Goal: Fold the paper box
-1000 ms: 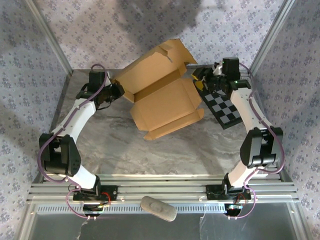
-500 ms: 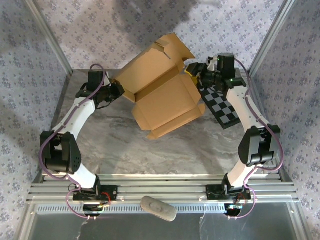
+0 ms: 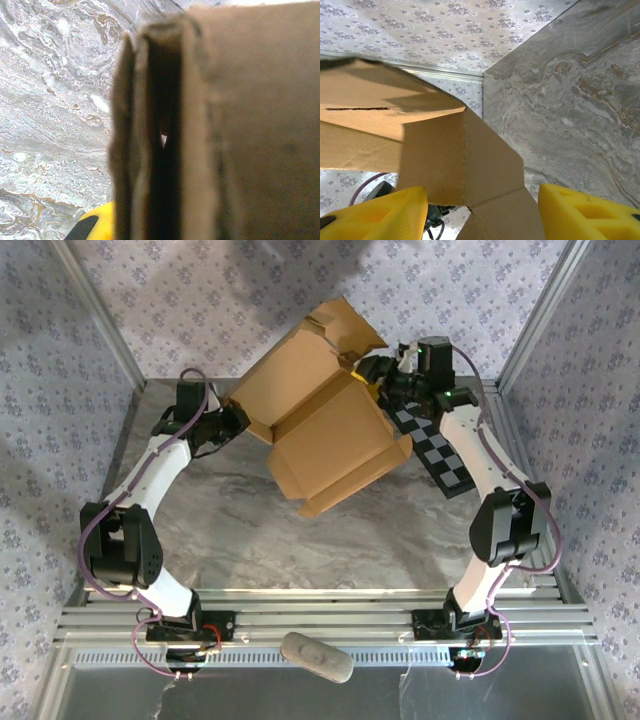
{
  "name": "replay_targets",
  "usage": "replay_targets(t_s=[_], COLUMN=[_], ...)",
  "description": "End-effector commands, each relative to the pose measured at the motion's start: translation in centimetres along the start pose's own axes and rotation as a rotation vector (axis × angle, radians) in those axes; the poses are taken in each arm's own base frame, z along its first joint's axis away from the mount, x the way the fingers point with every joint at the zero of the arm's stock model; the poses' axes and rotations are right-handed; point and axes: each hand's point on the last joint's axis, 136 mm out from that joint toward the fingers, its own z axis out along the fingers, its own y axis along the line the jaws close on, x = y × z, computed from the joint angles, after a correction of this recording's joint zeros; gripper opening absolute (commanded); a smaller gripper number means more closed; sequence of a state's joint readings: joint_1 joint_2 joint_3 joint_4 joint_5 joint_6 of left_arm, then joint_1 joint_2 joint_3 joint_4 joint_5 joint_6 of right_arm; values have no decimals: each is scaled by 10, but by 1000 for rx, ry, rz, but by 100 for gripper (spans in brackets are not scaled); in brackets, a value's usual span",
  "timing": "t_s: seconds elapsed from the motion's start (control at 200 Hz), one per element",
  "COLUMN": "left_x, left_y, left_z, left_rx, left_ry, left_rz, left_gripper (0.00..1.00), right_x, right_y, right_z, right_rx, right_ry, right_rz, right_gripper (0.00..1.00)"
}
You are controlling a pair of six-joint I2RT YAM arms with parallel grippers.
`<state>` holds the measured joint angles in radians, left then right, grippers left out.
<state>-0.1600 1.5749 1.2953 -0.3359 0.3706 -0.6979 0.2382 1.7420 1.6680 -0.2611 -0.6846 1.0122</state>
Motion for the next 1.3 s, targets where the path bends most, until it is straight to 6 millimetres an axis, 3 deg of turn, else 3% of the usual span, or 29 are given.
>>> replay_targets(t_s=[0.0, 0.18, 0.78, 1.139, 1.294], left_x=[-5, -5, 5, 8, 8], left_y=[-24, -27, -36, -18, -15], left_z=[-8, -12, -24, -28, -30], left_rx=[72, 75, 93, -15, -39], left_ry=[-24, -29, -40, -52, -48], left_rz=[27, 31, 25, -1, 1], left_gripper=[0, 0, 0, 0, 0], right_x=[-1, -1, 6, 11, 15], right_y=[11, 2, -14, -1, 15], right_z=[8, 12, 10, -10, -27], right_rx=[7, 97, 351, 370, 363], right_ry=[-6, -12, -94, -135, -133], right_rz=[-35, -92, -254, -314, -386], right_gripper=[61, 52, 0, 0, 36])
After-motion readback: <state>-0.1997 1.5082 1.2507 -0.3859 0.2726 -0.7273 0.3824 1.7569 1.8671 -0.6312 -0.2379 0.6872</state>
